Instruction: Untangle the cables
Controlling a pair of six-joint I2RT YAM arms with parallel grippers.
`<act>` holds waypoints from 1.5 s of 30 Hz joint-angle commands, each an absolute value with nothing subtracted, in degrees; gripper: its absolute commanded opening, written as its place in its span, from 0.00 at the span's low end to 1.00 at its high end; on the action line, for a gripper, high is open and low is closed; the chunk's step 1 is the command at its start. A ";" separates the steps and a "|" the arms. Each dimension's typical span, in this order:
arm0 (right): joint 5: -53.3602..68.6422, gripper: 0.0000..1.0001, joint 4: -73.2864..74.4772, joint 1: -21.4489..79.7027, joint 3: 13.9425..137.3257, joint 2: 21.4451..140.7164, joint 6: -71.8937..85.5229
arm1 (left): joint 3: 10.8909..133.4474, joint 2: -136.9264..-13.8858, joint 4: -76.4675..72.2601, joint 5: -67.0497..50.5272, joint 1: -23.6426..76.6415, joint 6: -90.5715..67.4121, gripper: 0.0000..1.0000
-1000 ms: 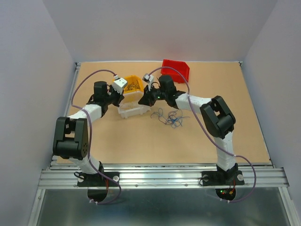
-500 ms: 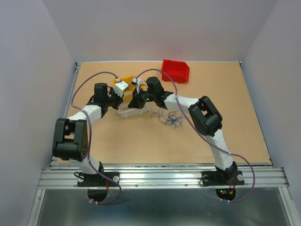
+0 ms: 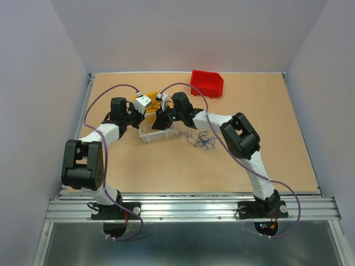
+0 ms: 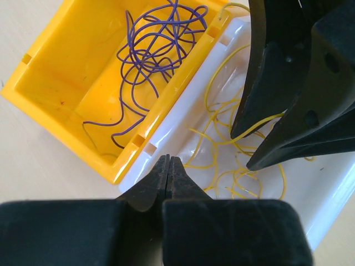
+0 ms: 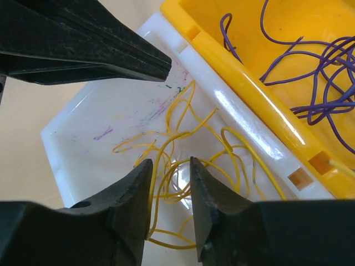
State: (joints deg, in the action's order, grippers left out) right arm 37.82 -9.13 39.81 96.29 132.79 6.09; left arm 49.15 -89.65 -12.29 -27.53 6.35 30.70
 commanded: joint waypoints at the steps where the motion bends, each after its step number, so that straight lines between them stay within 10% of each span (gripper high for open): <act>1: 36.13 0.41 -8.88 40.08 97.30 128.15 5.19 | 48.60 -87.10 -13.27 -27.69 6.59 31.46 0.00; 14: 19.97 0.74 -6.95 40.17 83.51 109.52 4.92 | 45.18 -82.45 -17.05 -26.98 6.59 31.73 0.04; 26: -3.41 0.91 8.69 40.08 63.47 93.52 3.26 | 35.86 -69.18 -26.98 -24.70 6.42 30.59 0.57; 30: -4.31 0.88 10.63 40.08 62.75 94.21 1.68 | 34.54 -66.98 -29.35 -23.56 6.24 29.89 0.72; 32: -3.87 0.82 10.63 40.08 63.28 95.01 0.97 | 34.19 -66.88 -30.40 -22.77 5.98 29.01 0.99; 45: -1.15 0.48 12.92 40.08 66.97 101.86 -2.81 | 29.63 -63.38 -42.09 -31.12 -5.98 18.99 0.99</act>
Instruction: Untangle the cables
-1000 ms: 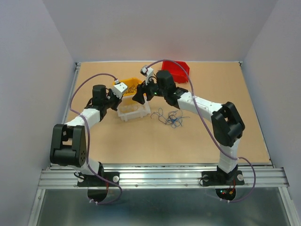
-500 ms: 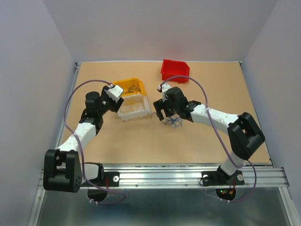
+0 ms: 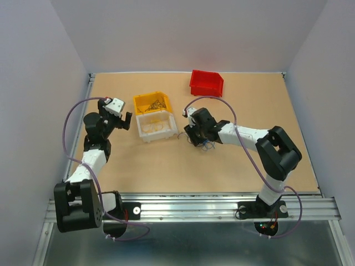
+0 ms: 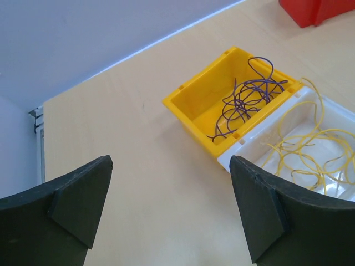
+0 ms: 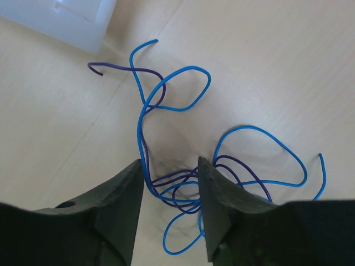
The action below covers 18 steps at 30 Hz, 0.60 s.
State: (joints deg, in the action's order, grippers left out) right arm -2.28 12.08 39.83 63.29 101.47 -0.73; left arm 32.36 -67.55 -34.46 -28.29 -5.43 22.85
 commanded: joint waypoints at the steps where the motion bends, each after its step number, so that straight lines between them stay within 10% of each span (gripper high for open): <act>1: -0.88 0.42 13.18 40.17 67.06 101.95 -2.99 | 28.49 -61.80 -43.49 -30.85 -5.89 18.90 0.99; 5: 1.30 0.01 13.36 40.17 67.24 100.73 -3.60 | 24.89 -57.84 -48.85 -30.85 -5.98 16.97 0.99; 18: 10.28 0.01 0.53 40.08 56.17 71.91 3.16 | 18.99 -51.41 -59.94 -47.95 -5.89 9.31 0.99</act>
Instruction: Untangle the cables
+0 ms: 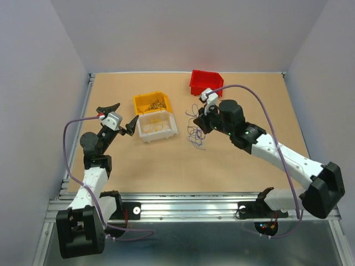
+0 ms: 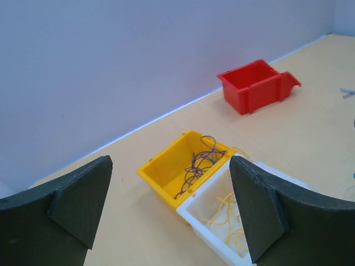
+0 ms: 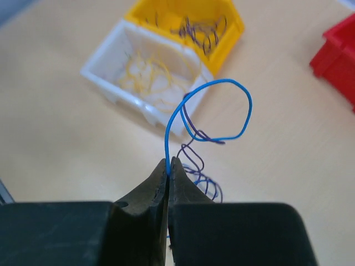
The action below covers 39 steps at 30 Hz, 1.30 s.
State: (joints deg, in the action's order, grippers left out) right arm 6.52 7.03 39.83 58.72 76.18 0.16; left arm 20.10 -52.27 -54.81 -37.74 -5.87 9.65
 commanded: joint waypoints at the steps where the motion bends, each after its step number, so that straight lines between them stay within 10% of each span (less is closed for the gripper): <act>1: 10.46 0.01 -1.65 40.08 55.90 71.02 3.34 | 19.07 -52.46 -59.94 -51.82 -5.89 10.80 0.99; 26: 22.06 0.01 1.50 40.17 74.27 71.90 2.46 | 41.74 -77.07 -61.26 -25.32 28.74 9.23 0.99; 28: 22.32 0.01 0.80 40.08 72.87 71.20 2.46 | 43.06 -78.91 -60.04 -24.70 28.83 8.53 0.86; 30: 22.15 0.01 0.44 40.08 71.12 69.80 2.37 | 45.08 -80.06 -57.67 -27.67 29.00 9.31 0.37; 33: 17.96 0.01 0.53 40.17 68.48 67.07 2.37 | 45.70 -81.47 -54.24 -26.47 29.88 11.42 0.00; 39: -8.04 0.00 -1.04 40.17 56.79 53.37 4.83 | 42.19 -83.23 -54.14 -17.24 30.50 21.52 0.00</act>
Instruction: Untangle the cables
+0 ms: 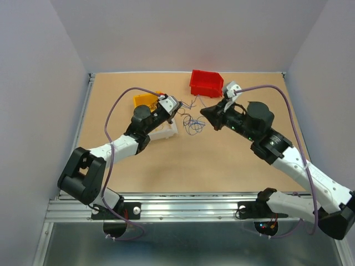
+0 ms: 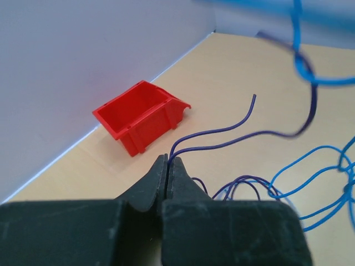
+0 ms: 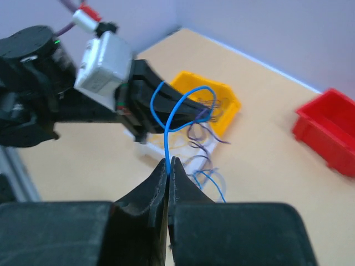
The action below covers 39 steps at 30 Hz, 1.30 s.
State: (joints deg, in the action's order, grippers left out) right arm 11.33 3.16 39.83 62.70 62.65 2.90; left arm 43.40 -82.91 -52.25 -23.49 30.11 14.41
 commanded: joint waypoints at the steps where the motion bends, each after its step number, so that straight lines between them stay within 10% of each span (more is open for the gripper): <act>1: -13.31 0.01 -1.23 40.08 55.12 51.17 5.62 | 42.01 -83.49 -54.14 -14.70 30.50 22.75 0.00; 13: -50.17 0.00 -10.90 40.08 39.56 36.05 11.42 | 41.40 -82.09 -54.05 -2.58 30.32 25.50 0.00; 21: -30.39 0.01 -8.71 40.08 36.12 32.16 12.22 | 37.71 -71.91 -52.82 -8.73 29.97 22.94 0.00; 24: -19.03 0.18 -4.58 40.17 37.96 38.20 12.48 | 35.60 -68.30 -52.21 -17.55 30.23 20.41 0.00; 25: -10.89 0.41 -4.31 40.08 39.10 40.23 11.87 | 35.51 -67.16 -51.68 -20.88 30.41 19.61 0.00; 29: -2.02 0.76 -6.14 40.08 43.41 51.74 10.02 | 36.38 -65.48 -48.61 -24.69 30.67 16.96 0.00; 39: 13.70 0.84 -7.73 40.08 60.55 83.48 -2.00 | 36.65 -62.23 -46.23 -22.86 30.76 16.09 0.00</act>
State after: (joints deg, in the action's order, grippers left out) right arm 4.69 -5.10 39.83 52.86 78.35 5.21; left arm 36.12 -65.58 -44.84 -22.76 30.68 17.43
